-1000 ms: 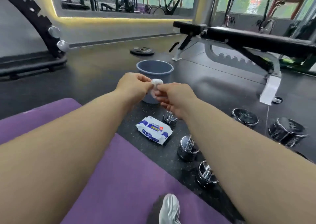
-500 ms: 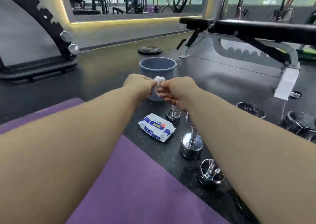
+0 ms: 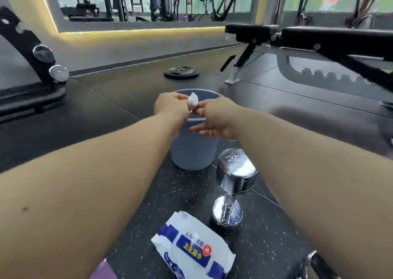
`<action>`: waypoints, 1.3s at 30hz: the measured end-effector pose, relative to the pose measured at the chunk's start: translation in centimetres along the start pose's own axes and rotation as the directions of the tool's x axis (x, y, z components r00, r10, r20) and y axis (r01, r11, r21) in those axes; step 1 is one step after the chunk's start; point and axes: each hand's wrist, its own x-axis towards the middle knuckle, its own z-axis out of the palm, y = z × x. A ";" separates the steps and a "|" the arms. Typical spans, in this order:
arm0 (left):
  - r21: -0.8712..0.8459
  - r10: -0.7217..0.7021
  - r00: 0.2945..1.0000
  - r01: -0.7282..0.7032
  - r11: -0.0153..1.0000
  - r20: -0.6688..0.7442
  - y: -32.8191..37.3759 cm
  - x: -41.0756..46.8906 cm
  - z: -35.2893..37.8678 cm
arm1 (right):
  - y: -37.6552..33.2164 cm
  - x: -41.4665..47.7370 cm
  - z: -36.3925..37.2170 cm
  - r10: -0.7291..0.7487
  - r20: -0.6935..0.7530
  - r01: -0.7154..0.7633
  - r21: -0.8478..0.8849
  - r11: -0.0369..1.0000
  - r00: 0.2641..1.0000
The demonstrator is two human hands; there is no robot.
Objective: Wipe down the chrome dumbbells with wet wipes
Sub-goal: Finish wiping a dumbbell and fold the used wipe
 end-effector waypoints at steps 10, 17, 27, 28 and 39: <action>0.799 -0.060 0.900 -0.351 0.489 0.432 -4.1 3.6 0.0 | 2.3 3.3 0.7 0.044 0.065 -0.008 -0.478 0.878 0.997; 0.728 0.276 0.920 -0.389 0.564 0.278 -7.3 1.1 -1.4 | 2.3 2.7 1.2 -0.061 0.091 0.109 -0.791 0.602 0.994; 0.786 0.421 0.878 -0.421 0.452 0.228 -8.1 -3.1 -7.2 | 1.6 -1.4 5.1 -0.130 0.058 0.123 -0.807 0.578 0.990; 0.796 0.419 0.881 -0.409 0.446 0.218 -8.3 -4.1 -7.9 | 1.6 -2.3 5.8 -0.132 0.067 0.131 -0.812 0.569 0.989; 0.806 0.297 0.941 -0.298 0.512 0.159 -8.5 -14.0 -13.1 | 12.9 -14.7 16.0 -0.226 -0.111 0.141 -0.505 0.852 0.968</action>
